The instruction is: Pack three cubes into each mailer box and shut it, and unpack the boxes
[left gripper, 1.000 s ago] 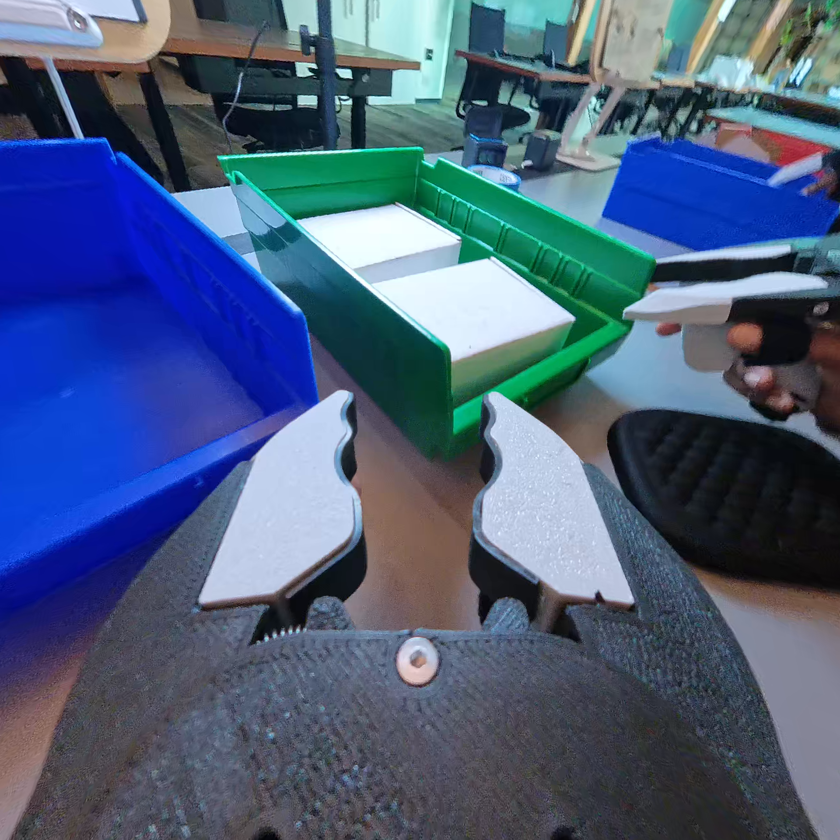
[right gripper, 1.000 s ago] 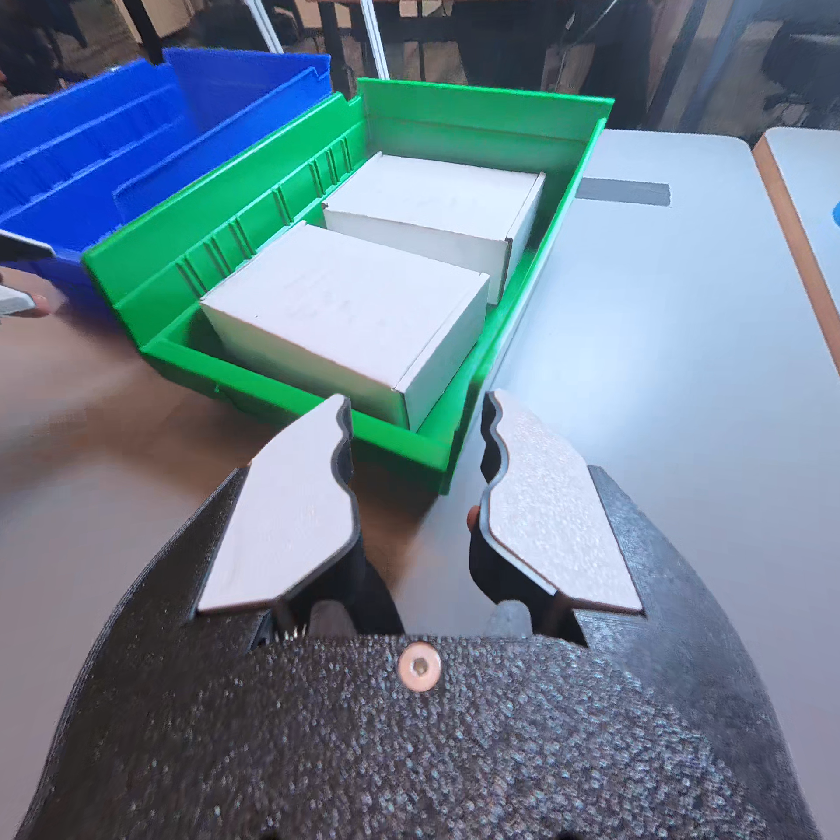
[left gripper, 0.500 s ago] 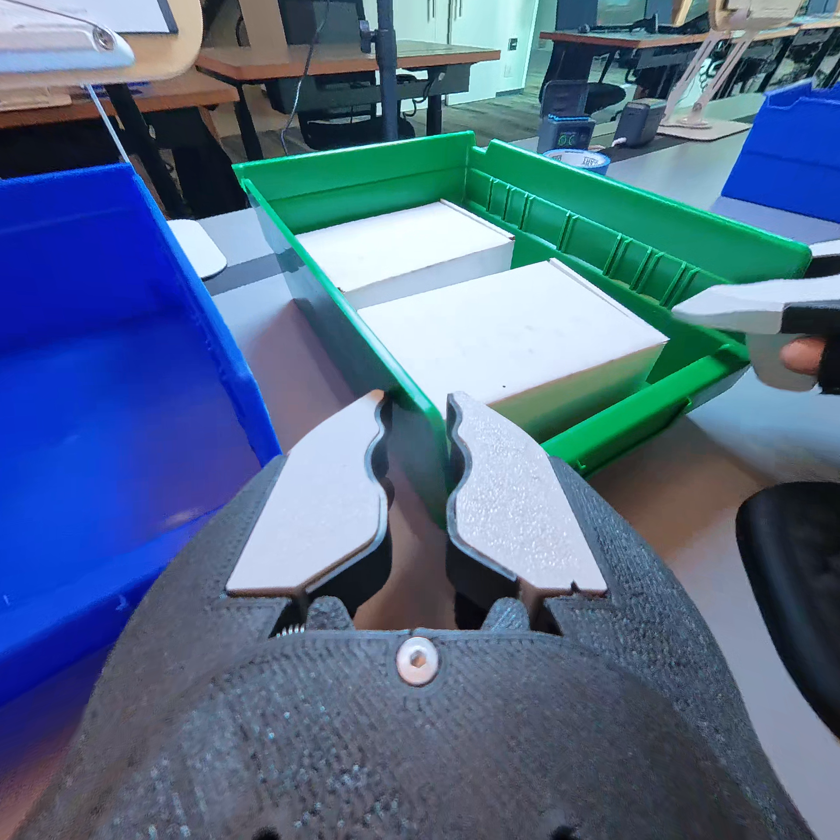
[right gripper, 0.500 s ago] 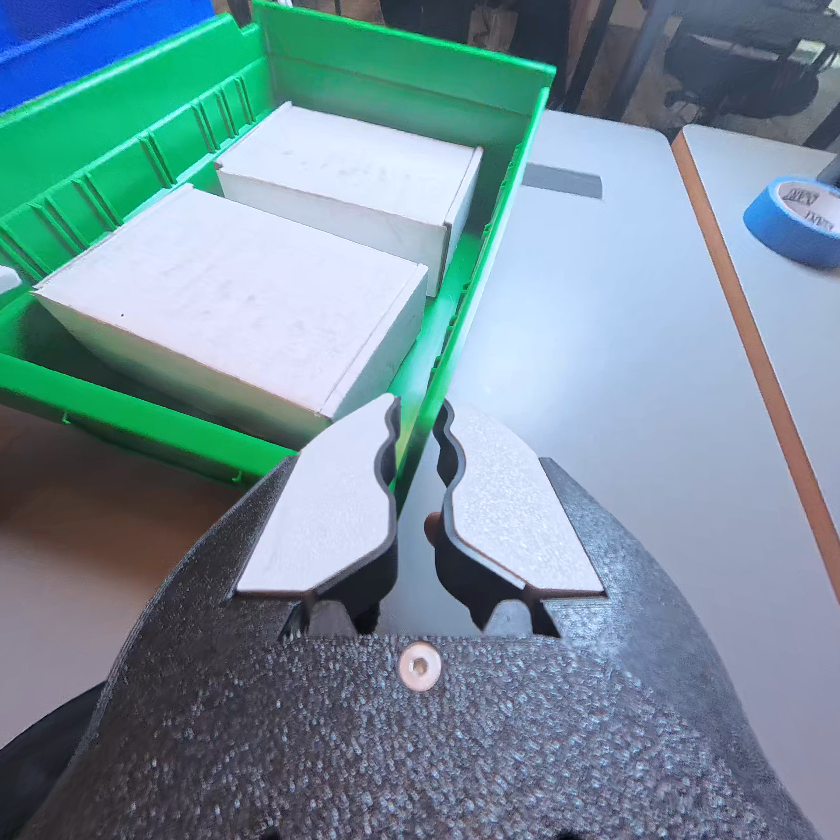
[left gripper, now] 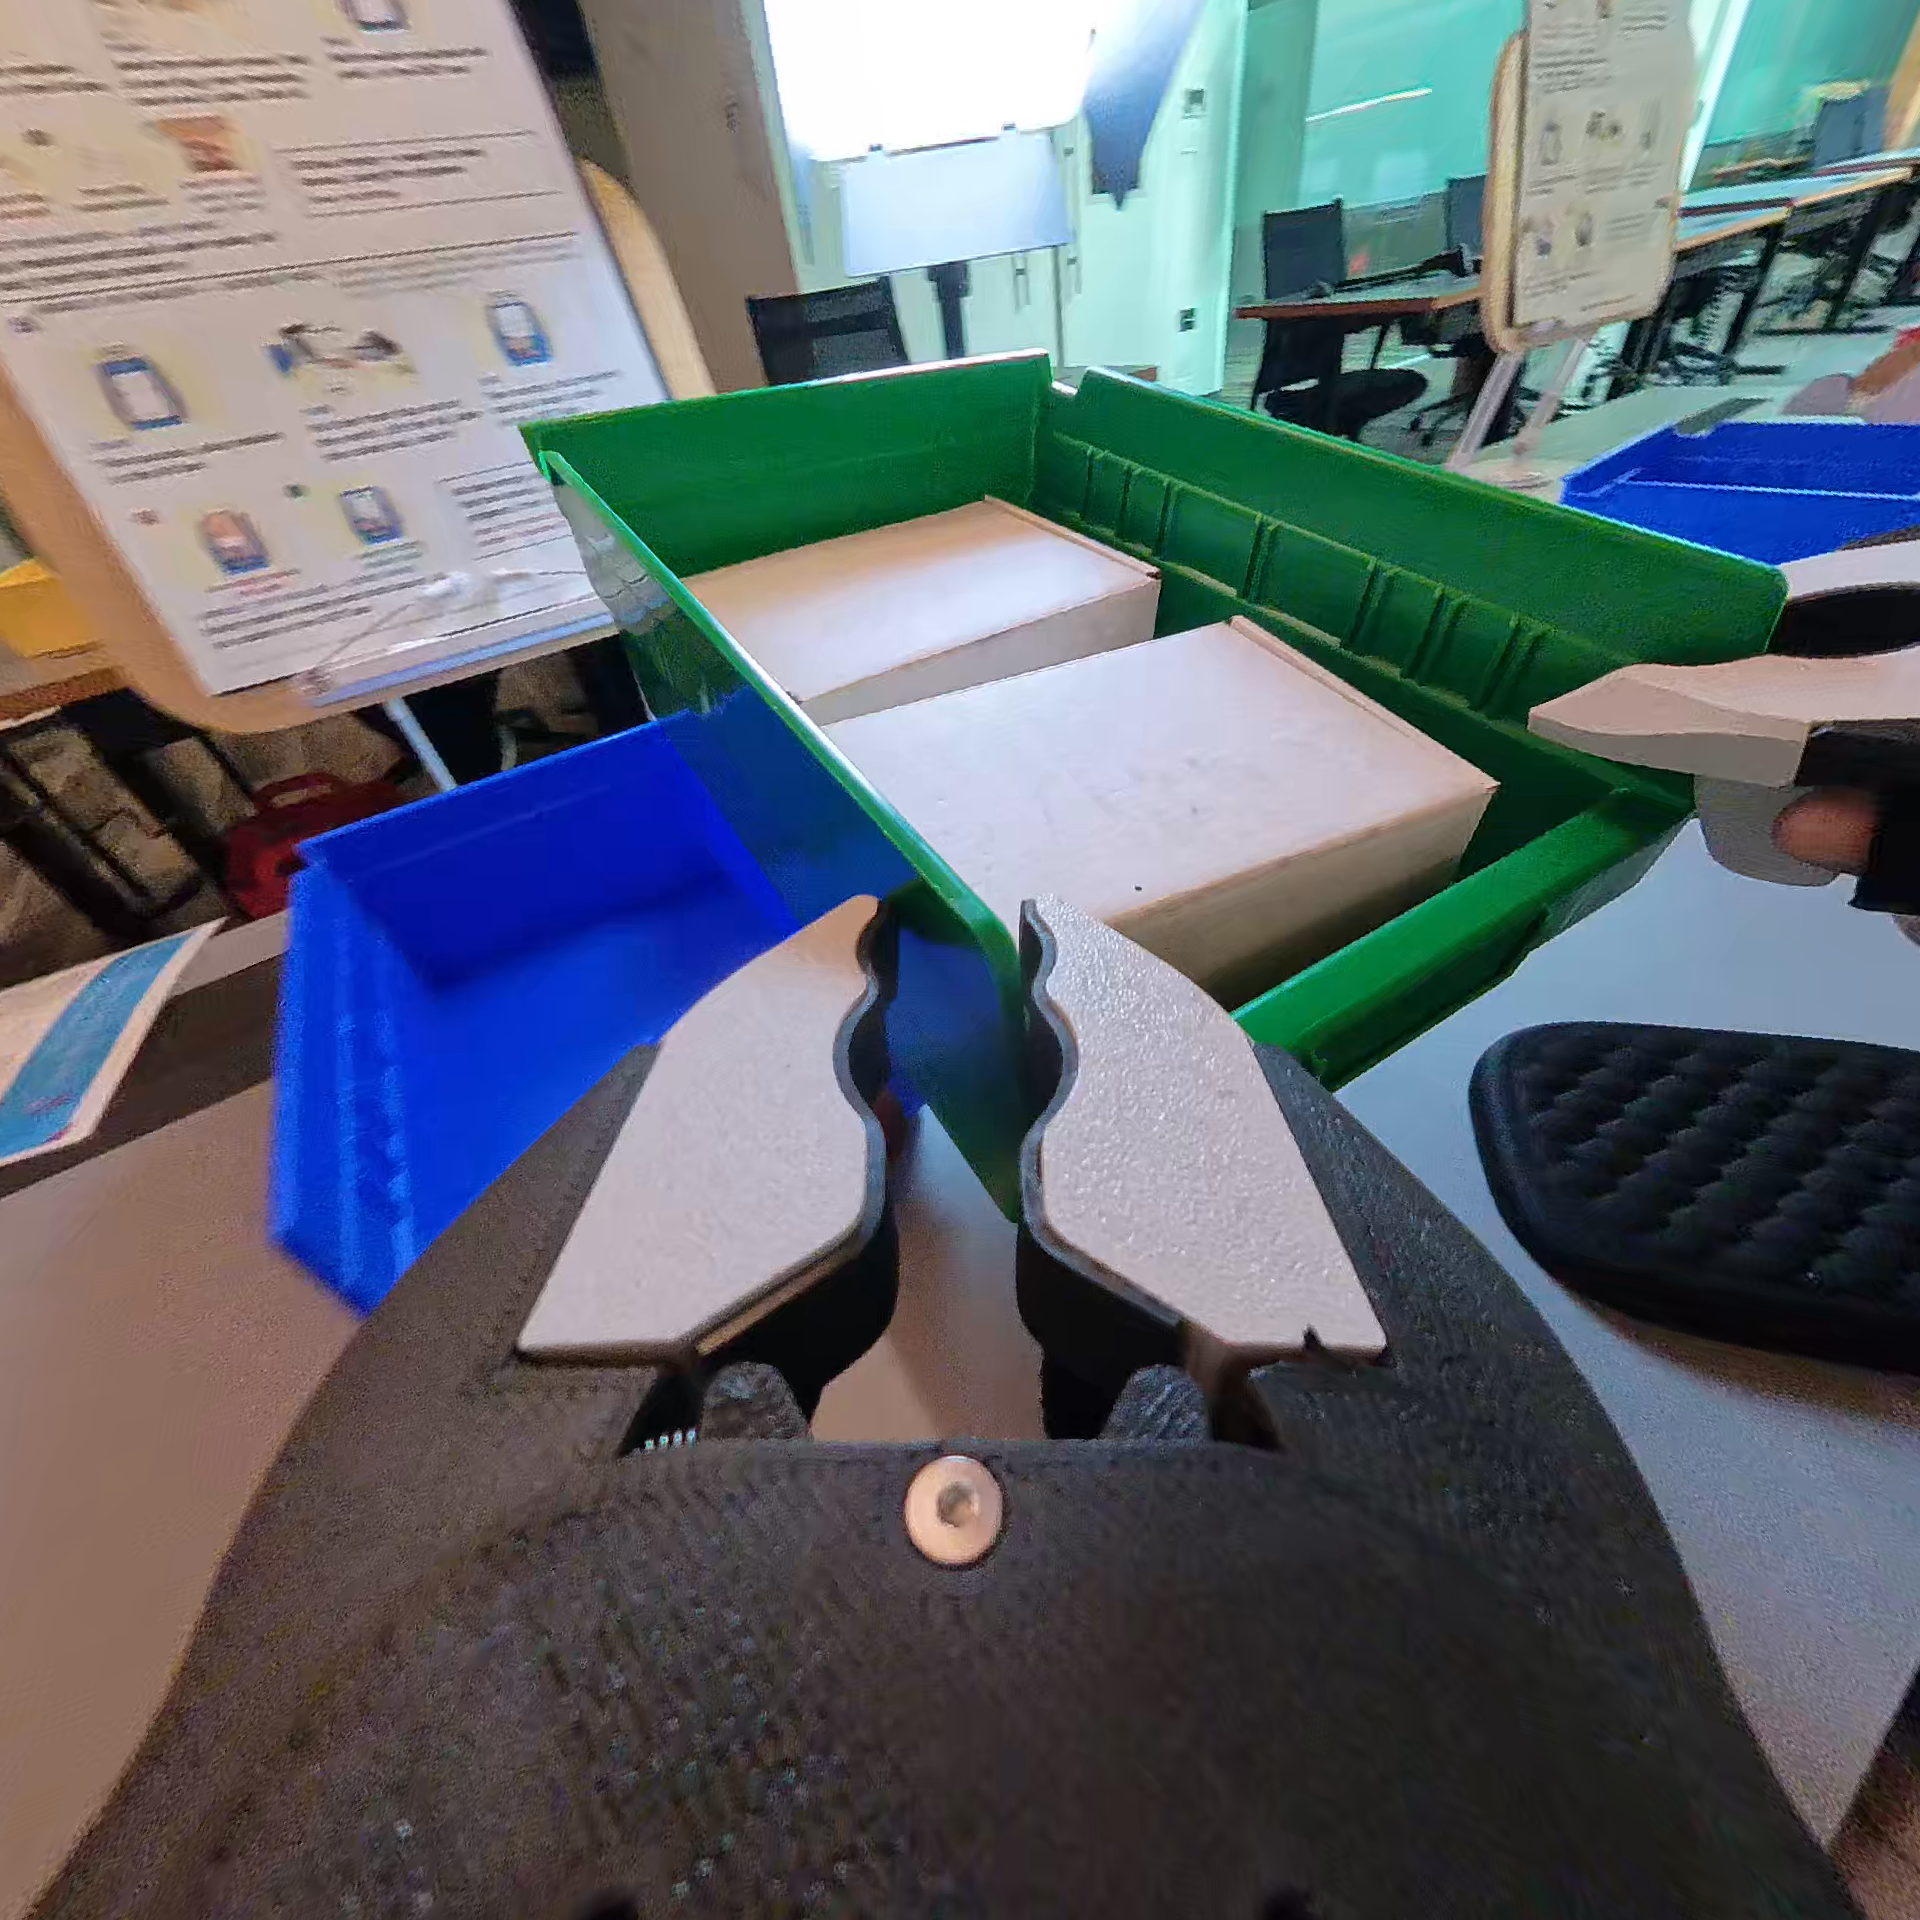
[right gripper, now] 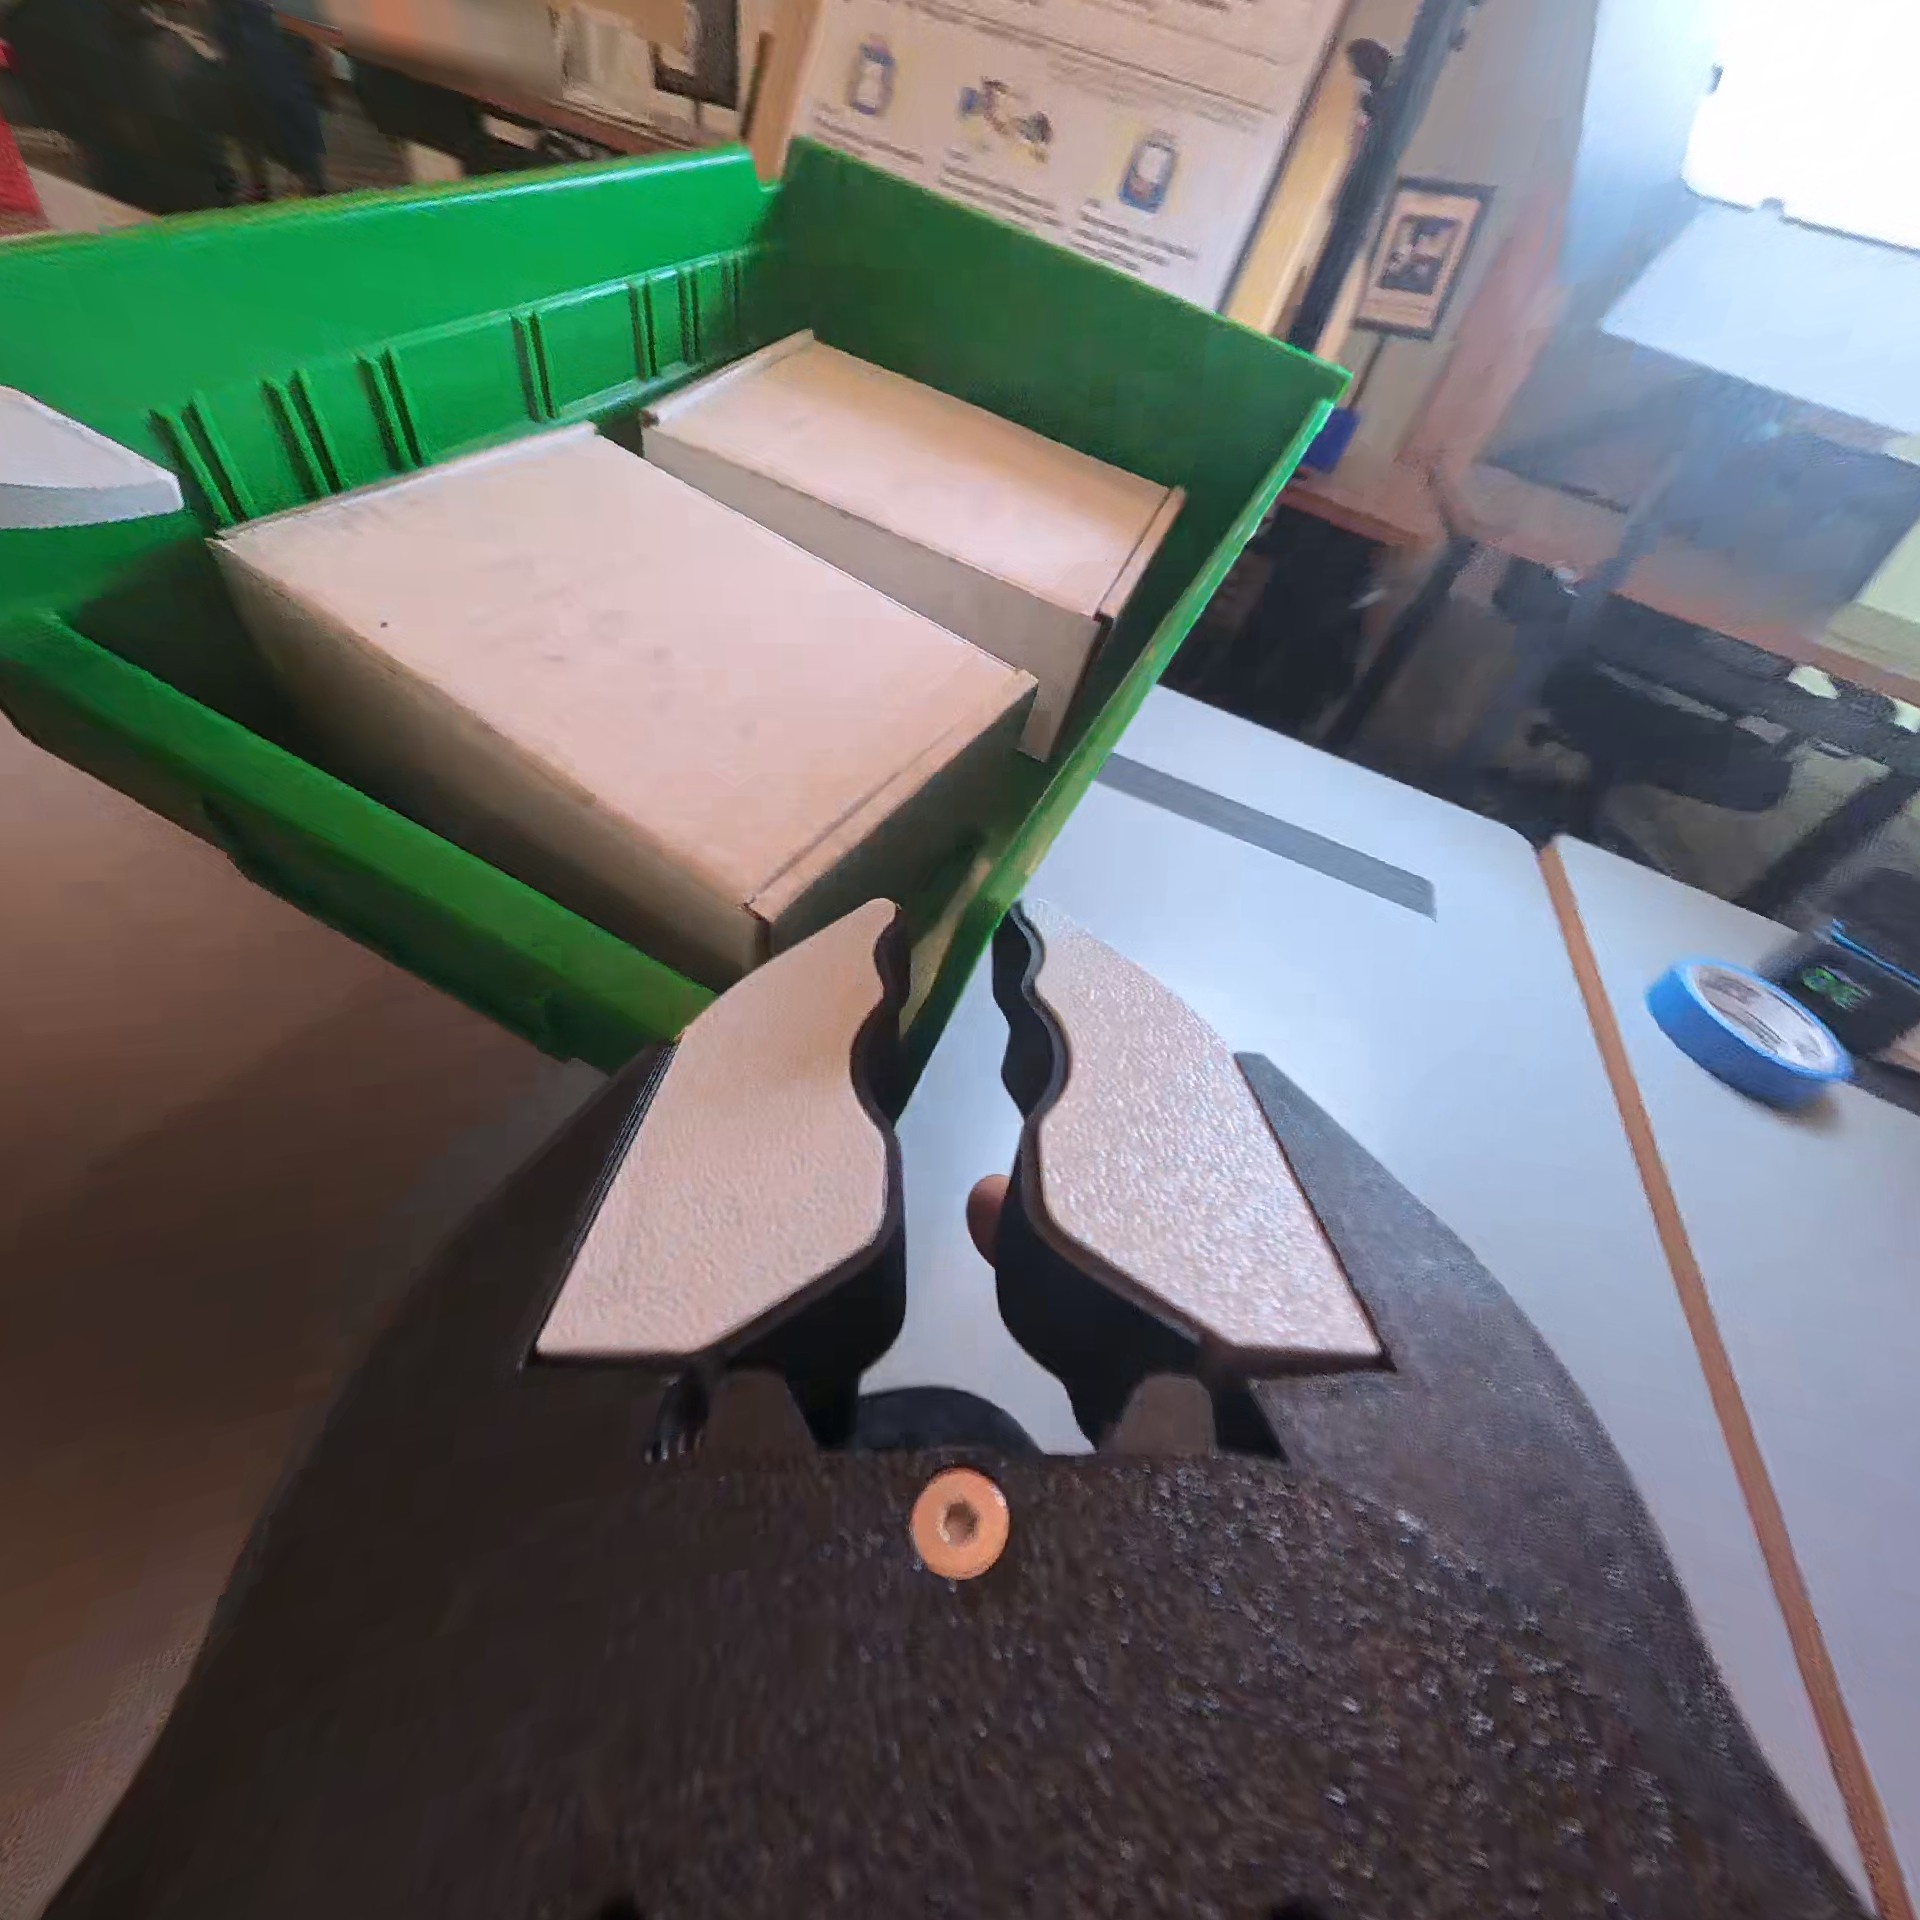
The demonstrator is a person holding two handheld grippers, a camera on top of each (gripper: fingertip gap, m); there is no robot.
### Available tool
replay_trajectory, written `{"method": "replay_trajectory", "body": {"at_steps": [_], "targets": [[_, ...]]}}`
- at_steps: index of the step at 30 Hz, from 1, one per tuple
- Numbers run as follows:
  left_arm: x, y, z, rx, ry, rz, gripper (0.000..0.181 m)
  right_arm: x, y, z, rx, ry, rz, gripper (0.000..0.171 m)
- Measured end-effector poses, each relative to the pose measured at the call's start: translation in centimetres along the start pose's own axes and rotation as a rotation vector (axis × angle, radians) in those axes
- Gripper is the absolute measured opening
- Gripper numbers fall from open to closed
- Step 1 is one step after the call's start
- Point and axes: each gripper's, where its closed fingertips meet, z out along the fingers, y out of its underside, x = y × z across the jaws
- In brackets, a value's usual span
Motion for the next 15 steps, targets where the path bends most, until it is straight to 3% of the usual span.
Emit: {"method": "replay_trajectory", "body": {"at_steps": [8,15], "targets": [[-10.8,1.0,-12.6,-0.022,-0.182,-0.028,0.025,-14.3,-7.0,5.1,0.088,-0.307,-0.043,0.015],[-19.1,3.7,-21.1,-0.113,-0.335,0.026,0.020,-26.6,-7.7,9.3,0.096,-0.520,-0.093,0.017]]}}
